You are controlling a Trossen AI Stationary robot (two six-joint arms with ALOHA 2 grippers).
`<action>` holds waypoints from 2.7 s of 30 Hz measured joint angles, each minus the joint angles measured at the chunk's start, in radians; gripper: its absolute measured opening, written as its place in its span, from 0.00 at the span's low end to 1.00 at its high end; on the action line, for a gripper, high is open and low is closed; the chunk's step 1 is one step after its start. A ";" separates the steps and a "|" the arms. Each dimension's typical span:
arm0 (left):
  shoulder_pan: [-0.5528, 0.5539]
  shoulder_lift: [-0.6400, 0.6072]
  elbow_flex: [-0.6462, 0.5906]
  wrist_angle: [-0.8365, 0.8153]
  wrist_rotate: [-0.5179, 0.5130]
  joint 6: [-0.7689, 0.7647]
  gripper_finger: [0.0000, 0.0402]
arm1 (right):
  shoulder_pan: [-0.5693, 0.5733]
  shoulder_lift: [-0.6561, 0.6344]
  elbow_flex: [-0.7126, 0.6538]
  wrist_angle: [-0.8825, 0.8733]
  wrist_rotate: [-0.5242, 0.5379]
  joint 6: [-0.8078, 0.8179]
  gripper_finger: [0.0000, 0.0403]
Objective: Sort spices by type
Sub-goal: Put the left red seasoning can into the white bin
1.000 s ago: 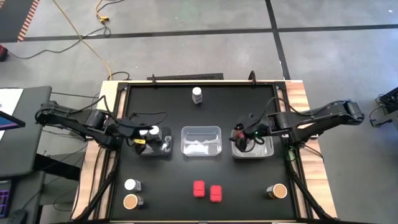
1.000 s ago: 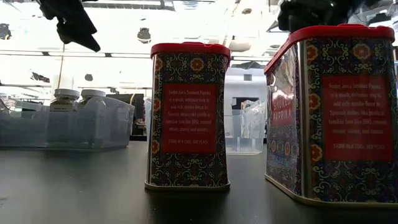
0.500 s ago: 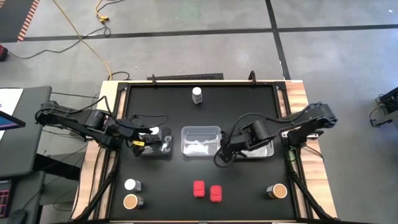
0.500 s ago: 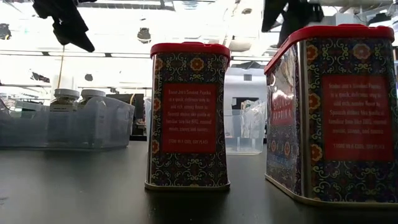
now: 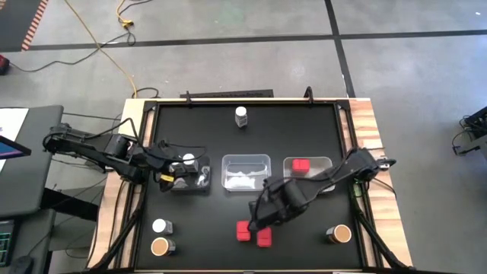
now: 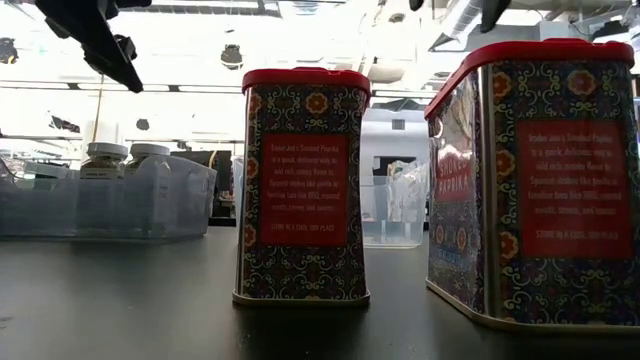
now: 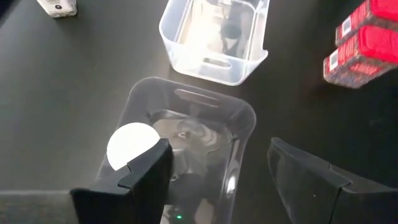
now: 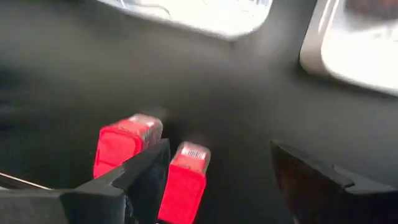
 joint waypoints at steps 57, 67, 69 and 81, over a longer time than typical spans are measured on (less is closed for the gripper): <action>0.000 -0.002 -0.044 -0.034 0.002 0.093 0.63 | 0.103 0.315 0.291 0.027 -0.179 0.283 0.75; 0.000 -0.002 -0.044 -0.034 0.002 0.094 0.63 | 0.102 0.315 0.291 0.045 -0.177 0.254 0.75; 0.000 -0.002 -0.044 -0.034 0.002 0.095 0.63 | 0.102 0.315 0.291 0.048 -0.177 0.237 0.75; 0.000 -0.002 -0.043 -0.034 0.001 0.095 0.63 | 0.102 0.315 0.291 0.042 -0.176 0.237 0.80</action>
